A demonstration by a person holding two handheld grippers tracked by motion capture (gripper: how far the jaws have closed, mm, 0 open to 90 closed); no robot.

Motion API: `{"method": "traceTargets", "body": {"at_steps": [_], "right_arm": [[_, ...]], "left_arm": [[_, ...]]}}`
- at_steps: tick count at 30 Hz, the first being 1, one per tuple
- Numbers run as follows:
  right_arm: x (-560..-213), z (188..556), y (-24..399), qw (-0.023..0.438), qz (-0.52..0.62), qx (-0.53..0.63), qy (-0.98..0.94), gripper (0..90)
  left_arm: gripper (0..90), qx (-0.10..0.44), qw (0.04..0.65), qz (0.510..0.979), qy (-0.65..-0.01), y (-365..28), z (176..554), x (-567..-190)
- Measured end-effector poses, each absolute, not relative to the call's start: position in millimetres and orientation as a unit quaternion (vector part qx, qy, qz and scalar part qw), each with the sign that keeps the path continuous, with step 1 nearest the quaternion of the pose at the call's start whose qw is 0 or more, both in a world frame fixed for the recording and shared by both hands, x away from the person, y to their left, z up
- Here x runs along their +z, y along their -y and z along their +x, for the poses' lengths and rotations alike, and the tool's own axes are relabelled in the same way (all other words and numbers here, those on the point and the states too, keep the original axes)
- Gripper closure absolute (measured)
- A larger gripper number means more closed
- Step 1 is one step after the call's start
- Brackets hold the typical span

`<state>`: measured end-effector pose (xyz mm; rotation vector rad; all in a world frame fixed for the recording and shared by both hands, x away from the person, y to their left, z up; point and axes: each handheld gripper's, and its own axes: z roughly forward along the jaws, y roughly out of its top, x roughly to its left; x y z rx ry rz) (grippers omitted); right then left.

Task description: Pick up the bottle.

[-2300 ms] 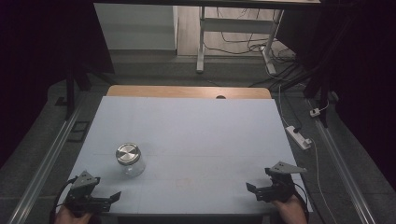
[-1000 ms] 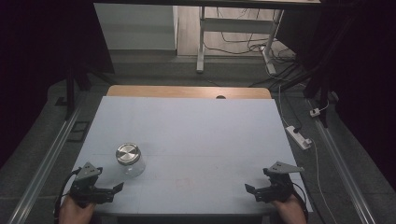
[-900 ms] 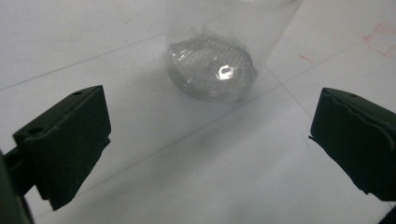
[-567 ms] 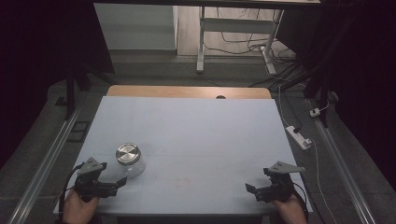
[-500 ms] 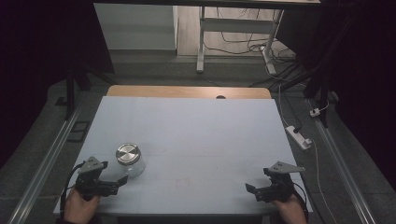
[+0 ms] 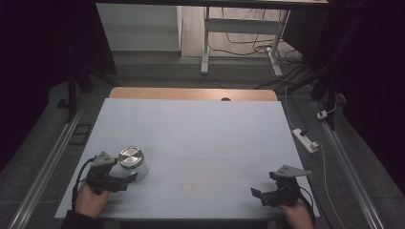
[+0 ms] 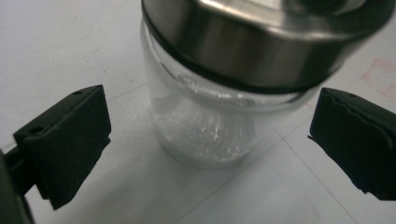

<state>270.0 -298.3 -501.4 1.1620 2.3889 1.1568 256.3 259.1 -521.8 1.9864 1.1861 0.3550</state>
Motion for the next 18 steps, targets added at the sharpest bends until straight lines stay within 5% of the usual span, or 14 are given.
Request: {"method": "traceTargets", "body": {"at_steps": [18], "right_arm": [[-502,270,298,0.12,0.395,0.395,-0.821,0.0]], "left_arm": [[3.5,0.152,0.378,0.808,-0.426,-247,276,-522]]}}
